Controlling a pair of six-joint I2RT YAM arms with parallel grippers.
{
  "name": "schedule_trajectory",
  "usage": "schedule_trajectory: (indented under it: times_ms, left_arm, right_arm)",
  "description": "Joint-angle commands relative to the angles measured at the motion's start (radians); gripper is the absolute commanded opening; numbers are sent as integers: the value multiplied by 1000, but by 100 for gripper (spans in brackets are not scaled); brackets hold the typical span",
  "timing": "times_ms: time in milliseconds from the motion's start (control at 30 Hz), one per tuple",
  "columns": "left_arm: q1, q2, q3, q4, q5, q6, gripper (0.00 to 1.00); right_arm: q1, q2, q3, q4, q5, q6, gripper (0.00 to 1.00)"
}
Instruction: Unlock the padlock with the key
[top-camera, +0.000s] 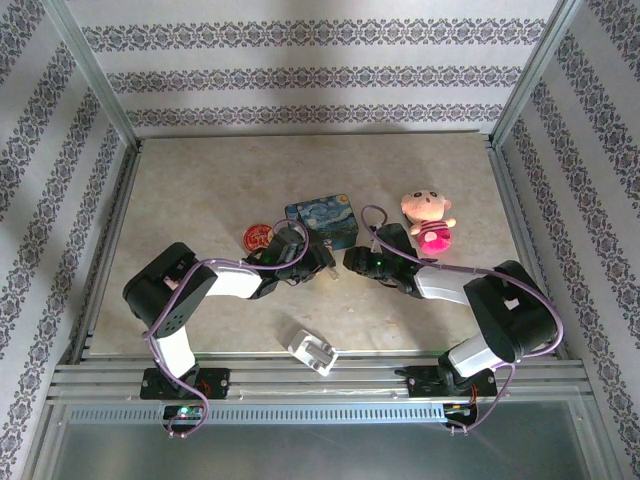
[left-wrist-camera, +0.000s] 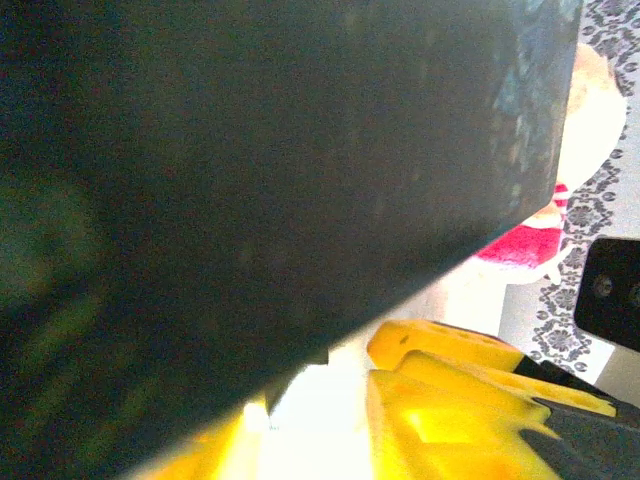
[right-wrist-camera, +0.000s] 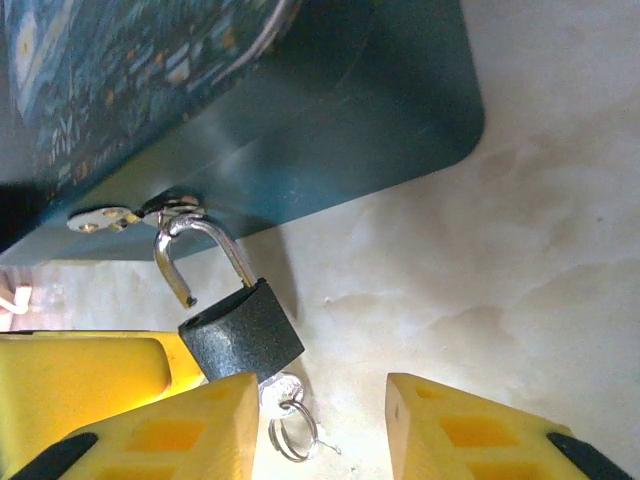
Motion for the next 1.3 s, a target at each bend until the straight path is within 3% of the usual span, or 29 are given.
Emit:
schedule_trajectory:
  times_ms: [0,100,167,333,500,700,1267]
  left_arm:
    - [-10,-65,-33,-218,-29,21,36]
    - [-10,-167,-23,-326,-103,86,42]
    - [-10,-234,-11,-402,-167,134,50]
    - [-9,-362,39,-591,-365,273,100]
    - [-7,-381,111,-731,-531,405,99]
    - [-1,-334,175,-796,-649,526,99]
    - [11,-98,377,-874,-689,668,99]
  right_arm:
    - [19,17,31,19,25,-48,39]
    - [39,26,43,13,30,-80,43]
    - [53,33,56,0,38,-98,44]
    - [80,63,87,-12,55,-116,45]
    - [82,109,111,-13,69,-103,45]
    - [82,156,126,-9,59,-93,45]
    - [83,213,155,19,25,-78,42]
